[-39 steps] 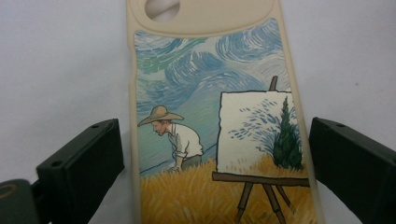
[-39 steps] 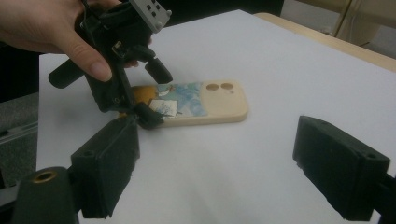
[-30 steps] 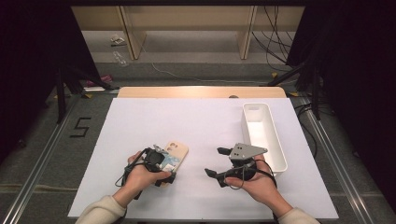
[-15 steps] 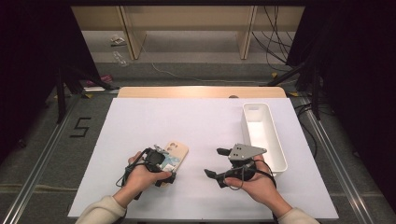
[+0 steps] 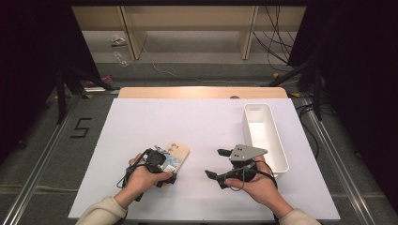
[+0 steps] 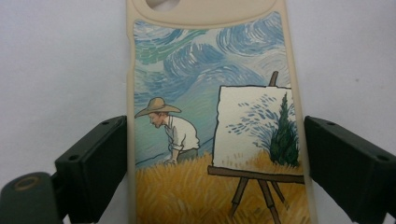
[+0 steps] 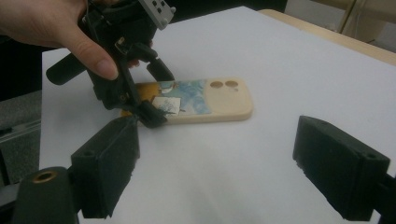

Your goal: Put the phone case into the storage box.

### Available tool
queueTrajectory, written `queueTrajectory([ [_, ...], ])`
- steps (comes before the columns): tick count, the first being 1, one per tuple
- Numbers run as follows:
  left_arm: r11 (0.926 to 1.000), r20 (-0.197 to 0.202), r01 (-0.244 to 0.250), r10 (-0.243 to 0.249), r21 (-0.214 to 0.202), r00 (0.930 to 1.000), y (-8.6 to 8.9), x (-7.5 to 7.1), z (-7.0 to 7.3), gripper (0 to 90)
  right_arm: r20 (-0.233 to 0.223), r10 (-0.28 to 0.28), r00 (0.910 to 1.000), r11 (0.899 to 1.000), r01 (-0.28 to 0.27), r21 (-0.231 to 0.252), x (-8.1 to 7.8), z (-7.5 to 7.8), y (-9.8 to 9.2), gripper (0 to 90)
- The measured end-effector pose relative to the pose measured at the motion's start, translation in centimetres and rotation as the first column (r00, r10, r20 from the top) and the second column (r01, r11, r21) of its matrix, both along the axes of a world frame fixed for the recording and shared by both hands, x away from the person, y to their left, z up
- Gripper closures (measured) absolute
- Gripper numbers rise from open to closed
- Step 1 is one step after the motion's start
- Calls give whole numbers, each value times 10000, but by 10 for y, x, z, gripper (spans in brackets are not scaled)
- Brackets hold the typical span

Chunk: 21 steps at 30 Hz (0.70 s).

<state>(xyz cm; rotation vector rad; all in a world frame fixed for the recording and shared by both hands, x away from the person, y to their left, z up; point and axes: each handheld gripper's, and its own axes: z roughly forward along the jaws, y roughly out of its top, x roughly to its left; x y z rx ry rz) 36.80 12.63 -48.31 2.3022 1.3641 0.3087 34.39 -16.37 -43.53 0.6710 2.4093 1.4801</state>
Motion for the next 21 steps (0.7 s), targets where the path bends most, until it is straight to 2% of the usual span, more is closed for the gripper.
queueTrajectory([
  [11,10000,-26,-77,77,-48,10000,0,0,0,100,19,-26,10000,10000,25,27,0,0,0,157],
  [21,9993,-29,-216,215,-311,9998,4,1,2,107,42,-44,10000,10000,44,30,0,0,0,157],
])
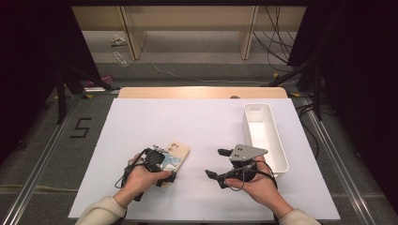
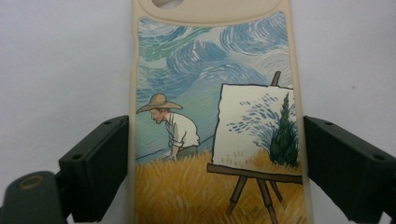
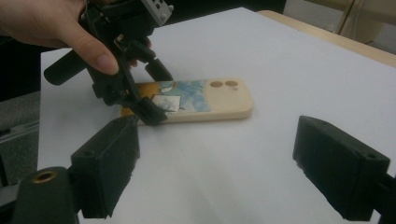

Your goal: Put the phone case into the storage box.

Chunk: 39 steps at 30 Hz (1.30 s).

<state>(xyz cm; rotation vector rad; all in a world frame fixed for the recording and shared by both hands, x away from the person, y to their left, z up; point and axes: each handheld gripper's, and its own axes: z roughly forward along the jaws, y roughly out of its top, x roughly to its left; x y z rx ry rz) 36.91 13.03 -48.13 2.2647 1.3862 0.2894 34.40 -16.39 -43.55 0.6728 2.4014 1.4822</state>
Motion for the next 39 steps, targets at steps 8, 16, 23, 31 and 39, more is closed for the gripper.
queueTrajectory([
  [8,9999,295,-8,12,-139,9996,3,-1,4,109,10,8,10000,10000,-8,36,0,0,0,157],
  [16,9992,865,0,36,-409,9962,4,-2,11,110,-10,-17,10000,10000,17,61,0,-1,0,157],
  [23,9981,1312,189,-111,-579,9913,5,-4,16,110,-16,-47,10000,9999,47,96,0,-1,0,155],
  [31,9968,1824,464,-338,-653,9827,7,-6,21,110,-4,-112,9999,9999,112,122,0,0,0,153],
  [39,9949,2232,590,-395,-813,9740,9,-6,23,110,21,-185,9998,9997,185,161,1,0,0,152],
])
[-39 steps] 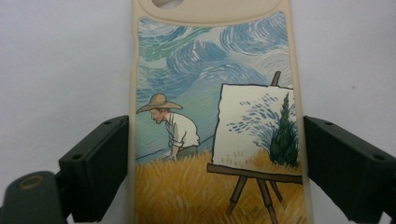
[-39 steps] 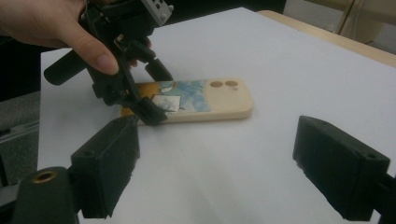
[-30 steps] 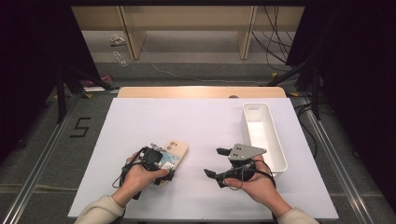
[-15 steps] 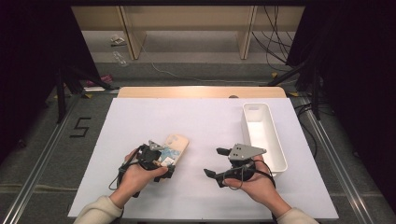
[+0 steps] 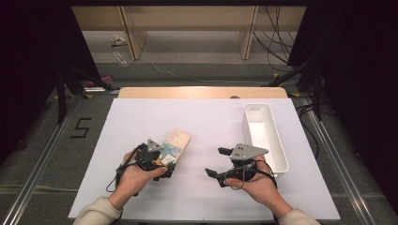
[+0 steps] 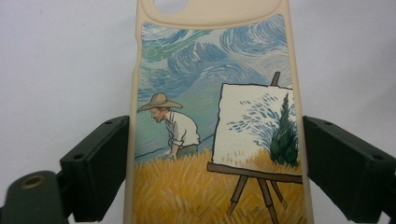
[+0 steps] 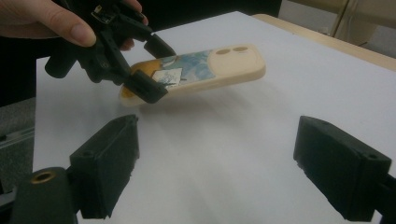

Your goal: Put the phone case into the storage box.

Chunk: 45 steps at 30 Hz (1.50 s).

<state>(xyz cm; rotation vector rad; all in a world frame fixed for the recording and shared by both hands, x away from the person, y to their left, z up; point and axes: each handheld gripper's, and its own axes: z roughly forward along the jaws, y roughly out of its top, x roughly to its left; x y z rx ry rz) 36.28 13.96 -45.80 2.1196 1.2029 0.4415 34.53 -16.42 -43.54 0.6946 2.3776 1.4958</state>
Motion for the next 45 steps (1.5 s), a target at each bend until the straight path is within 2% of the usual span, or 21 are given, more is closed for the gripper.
queueTrajectory([
  [10,9998,382,70,-64,-166,9992,-1,-2,3,109,64,-86,9999,9999,86,60,1,2,-1,151],
  [27,9982,999,515,-483,-293,9938,-5,-9,11,110,97,-394,9992,9985,390,385,4,5,0,150],
  [45,9936,1292,1071,-1017,-355,9864,-15,-18,15,110,65,-889,9960,9927,880,821,21,14,6,128],
])
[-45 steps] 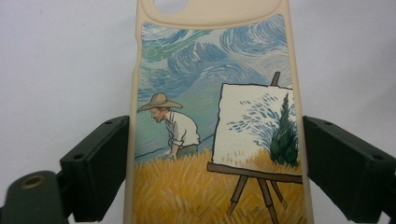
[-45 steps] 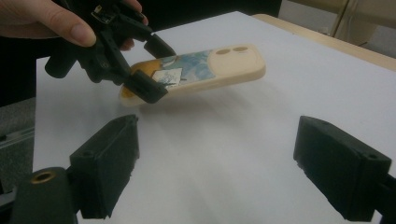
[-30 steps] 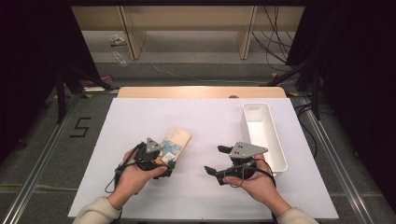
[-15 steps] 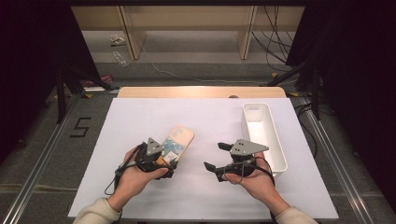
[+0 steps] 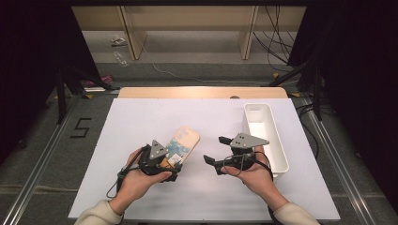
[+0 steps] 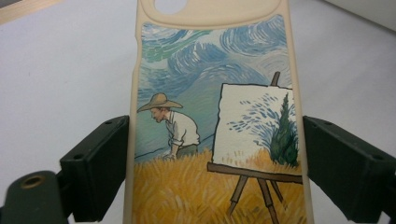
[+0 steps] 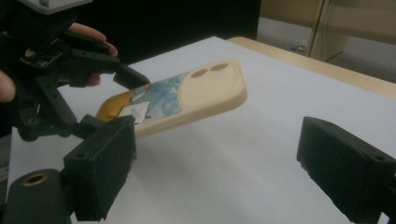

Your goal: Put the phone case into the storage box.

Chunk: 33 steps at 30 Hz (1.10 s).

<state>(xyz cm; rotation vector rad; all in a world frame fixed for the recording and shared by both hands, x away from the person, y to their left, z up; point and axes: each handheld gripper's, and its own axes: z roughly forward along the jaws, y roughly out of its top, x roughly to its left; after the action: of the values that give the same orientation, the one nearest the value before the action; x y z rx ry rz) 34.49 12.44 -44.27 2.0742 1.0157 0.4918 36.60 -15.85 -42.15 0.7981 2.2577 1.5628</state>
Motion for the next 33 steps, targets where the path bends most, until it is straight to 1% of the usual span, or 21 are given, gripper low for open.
queueTrajectory([
  [5,9999,71,141,-140,-92,9999,-3,-3,2,110,31,-68,10000,9999,68,149,7,4,4,125],
  [10,9996,137,284,-283,-79,9995,-6,-5,3,110,-74,-122,9999,9996,124,254,13,5,10,125],
  [18,9984,232,548,-545,-118,9982,-13,-11,4,110,-183,-171,9997,9995,176,247,22,5,19,118],
  [27,9956,270,934,-931,-111,9953,-22,-17,5,110,-523,-254,9983,9987,276,420,29,2,23,118],
  [33,9941,289,1080,-1077,-95,9938,-26,-20,5,110,-708,-277,9971,9984,311,465,32,-1,26,118],
])
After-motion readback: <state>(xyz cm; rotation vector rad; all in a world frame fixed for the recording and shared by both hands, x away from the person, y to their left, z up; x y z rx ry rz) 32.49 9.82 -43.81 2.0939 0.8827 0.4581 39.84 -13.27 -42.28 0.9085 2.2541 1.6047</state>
